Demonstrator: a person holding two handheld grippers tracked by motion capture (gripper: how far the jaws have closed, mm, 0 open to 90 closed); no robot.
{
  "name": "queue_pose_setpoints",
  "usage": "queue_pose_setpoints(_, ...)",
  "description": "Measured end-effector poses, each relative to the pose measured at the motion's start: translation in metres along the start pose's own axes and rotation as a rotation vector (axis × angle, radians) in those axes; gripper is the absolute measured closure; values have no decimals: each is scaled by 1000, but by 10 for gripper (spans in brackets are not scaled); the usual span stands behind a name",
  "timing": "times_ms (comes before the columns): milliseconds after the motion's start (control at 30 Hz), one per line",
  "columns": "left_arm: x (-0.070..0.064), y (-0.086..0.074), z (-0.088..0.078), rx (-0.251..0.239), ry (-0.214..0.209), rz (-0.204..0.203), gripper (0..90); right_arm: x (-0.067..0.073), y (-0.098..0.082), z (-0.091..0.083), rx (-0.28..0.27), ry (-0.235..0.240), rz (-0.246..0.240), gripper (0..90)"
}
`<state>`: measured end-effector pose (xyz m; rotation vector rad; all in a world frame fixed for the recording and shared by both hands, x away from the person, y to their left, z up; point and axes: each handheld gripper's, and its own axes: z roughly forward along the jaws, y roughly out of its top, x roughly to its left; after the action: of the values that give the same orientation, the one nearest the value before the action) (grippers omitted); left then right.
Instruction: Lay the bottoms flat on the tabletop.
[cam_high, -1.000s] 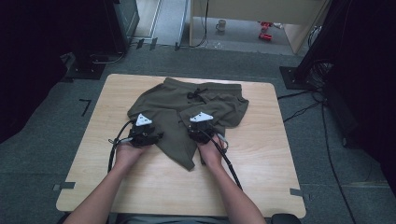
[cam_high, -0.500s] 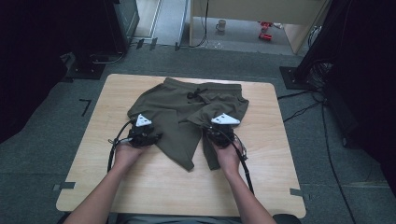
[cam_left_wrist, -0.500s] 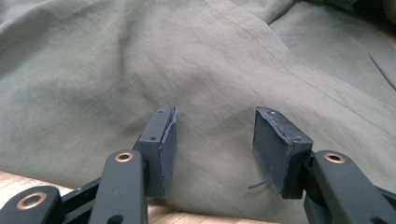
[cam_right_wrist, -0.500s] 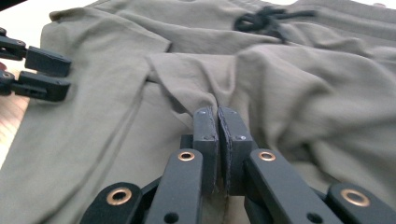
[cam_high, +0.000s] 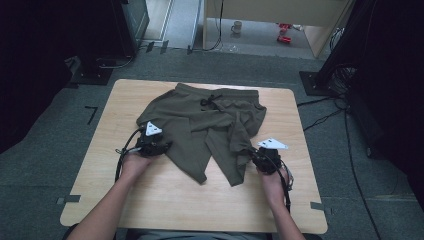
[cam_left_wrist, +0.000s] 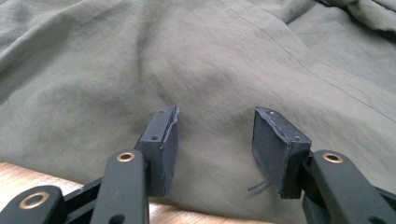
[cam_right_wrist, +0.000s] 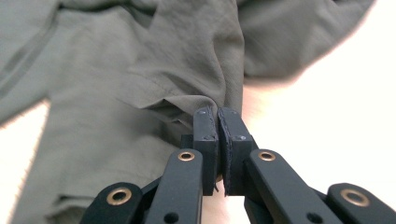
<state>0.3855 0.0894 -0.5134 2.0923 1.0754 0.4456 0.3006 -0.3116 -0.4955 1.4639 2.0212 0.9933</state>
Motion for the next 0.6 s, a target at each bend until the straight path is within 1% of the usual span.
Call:
queue_pose_setpoints(33, 0, 0, 0, 0, 0, 0, 527, 0, 0, 0, 0, 0, 0, 864)
queue_pose_setpoints(67, 0, 0, 0, 2, 5, 0, 527, -3, -4, -3, 6, -7, 4, 864)
queue_pose_setpoints(100, 0, 0, 0, 3, 5, -1, 531, -9, -11, -8, 22, -18, 13, 864)
queue_pose_setpoints(133, 0, 1, 0, 5, 4, -4, 531, -9, -11, -8, 22, -18, 13, 864)
queue_pose_setpoints(233, 2, 1, 0, 6, -7, -20, 531, -14, -23, -17, 46, -36, 21, 863)
queue_pose_setpoints(267, 3, 1, 0, 3, -12, -23, 531, -16, -31, -21, 55, -39, 29, 863)
queue_pose_setpoints(300, 3, 0, 0, -1, -15, -26, 531, -16, -31, -21, 55, -39, 29, 863)
queue_pose_setpoints(333, 4, -1, -1, -7, -19, -27, 529, -18, -39, -26, 70, -44, 35, 862)
queue_pose_setpoints(367, 4, -1, -1, -7, -19, -27, 529, -18, -39, -26, 70, -44, 35, 862)
queue_pose_setpoints(400, 4, -1, -1, -10, -19, -28, 528, -19, -45, -30, 72, -44, 43, 861)
queue_pose_setpoints(467, 4, -2, -1, -9, -19, -25, 528, -19, -48, -32, 71, -44, 43, 861)
queue_pose_setpoints(533, 5, -2, -2, -7, -18, -25, 527, -19, -54, -35, 59, -48, 24, 861)
queue_pose_setpoints(567, 5, -2, -3, -3, -17, -26, 527, -19, -56, -36, 52, -52, 24, 861)
queue_pose_setpoints(600, 5, -2, -3, 0, -19, -26, 526, -20, -59, -38, 44, -49, 38, 860)
